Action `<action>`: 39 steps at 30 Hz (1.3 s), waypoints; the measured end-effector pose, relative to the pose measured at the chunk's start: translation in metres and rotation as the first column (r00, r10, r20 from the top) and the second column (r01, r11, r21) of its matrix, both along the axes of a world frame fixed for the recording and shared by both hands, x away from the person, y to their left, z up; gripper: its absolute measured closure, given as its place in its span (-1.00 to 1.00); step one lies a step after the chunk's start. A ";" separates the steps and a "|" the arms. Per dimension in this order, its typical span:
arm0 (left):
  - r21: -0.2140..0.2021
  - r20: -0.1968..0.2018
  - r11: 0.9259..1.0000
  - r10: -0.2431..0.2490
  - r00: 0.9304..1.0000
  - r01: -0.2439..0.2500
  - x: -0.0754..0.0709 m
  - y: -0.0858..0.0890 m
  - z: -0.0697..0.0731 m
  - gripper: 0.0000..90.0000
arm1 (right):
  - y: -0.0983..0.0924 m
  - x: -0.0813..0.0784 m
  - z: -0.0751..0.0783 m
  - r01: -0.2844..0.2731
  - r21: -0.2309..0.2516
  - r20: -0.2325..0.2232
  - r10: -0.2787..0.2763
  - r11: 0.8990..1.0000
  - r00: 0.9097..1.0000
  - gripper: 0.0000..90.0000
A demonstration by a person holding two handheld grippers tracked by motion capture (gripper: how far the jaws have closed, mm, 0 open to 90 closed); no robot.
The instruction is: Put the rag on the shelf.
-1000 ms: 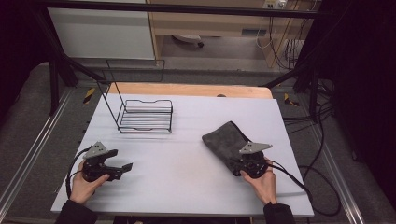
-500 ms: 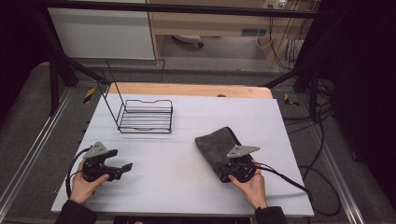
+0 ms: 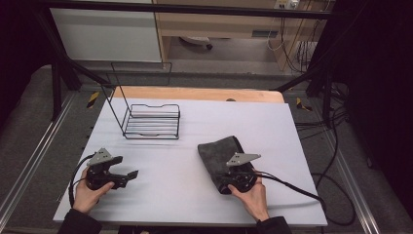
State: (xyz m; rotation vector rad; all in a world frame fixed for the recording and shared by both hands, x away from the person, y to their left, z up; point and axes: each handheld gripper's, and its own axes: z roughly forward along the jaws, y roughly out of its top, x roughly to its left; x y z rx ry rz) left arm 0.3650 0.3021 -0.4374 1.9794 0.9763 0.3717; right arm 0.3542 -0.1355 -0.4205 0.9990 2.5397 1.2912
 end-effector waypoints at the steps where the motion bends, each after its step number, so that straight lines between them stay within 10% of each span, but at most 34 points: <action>1: 0.001 0.000 1.000 0.000 1.000 0.000 0.000 0.000 0.000 -0.78 | 0.001 0.000 0.000 -0.005 0.003 -0.005 0.005 1.000 1.000 0.90; 39: 0.000 -0.002 1.000 0.009 1.000 -0.009 0.000 0.002 0.000 -0.77 | 0.097 -0.005 -0.005 -0.068 0.033 -0.019 0.068 0.997 0.997 0.90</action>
